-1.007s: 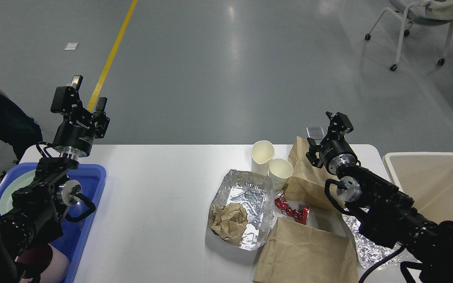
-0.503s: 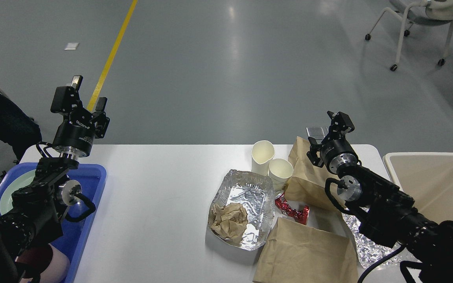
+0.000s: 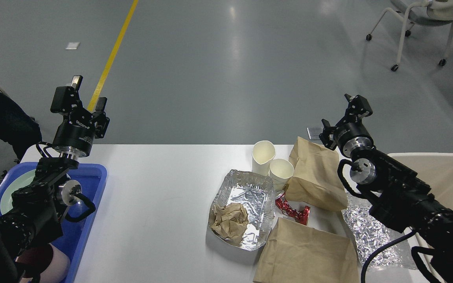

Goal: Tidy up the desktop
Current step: 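Raise the right gripper away from the brown paper bag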

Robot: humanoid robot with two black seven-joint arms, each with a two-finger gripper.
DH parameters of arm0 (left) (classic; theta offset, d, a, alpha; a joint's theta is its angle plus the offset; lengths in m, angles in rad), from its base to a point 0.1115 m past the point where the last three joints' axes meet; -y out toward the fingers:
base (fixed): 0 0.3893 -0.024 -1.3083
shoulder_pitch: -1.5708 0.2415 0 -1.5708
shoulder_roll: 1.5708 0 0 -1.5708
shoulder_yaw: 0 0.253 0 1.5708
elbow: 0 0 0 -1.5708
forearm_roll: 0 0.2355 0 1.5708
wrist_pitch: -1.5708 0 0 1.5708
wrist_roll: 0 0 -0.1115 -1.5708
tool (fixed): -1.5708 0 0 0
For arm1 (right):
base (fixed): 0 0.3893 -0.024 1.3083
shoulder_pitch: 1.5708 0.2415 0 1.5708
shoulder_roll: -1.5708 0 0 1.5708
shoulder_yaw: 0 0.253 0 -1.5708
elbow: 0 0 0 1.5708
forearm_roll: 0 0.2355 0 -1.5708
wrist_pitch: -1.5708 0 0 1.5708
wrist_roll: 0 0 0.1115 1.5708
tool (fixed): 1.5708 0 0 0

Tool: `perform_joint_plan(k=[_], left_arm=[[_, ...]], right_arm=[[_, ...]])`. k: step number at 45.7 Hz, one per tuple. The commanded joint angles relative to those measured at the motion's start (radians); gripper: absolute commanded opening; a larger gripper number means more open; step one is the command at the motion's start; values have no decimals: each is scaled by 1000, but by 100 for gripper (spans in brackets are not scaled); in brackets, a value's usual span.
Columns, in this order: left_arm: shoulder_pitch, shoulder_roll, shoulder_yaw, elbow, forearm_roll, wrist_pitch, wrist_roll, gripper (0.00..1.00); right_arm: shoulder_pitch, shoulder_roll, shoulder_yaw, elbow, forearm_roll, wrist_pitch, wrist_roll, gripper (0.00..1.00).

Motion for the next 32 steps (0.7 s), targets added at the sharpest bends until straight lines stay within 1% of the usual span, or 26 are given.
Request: perform_joint_plan(k=[1,6,10,16,32], left_arm=[[0,0,0,0,0,1,0,96],[0,0,0,0,0,0,0,96],[0,0,0,0,0,0,0,96],[0,0,0,0,0,0,0,96],[0,0,0,0,0,0,0,96]], right_arm=[[20,-27,6,0,2,-2,5,100],[60,-66,20,0,2,-5,6,100],[66,-99,71,2,2,-2,6,100],[80,-104,109,2,2,-2,6,100],[68,-126,100,0,2,0,5,100]])
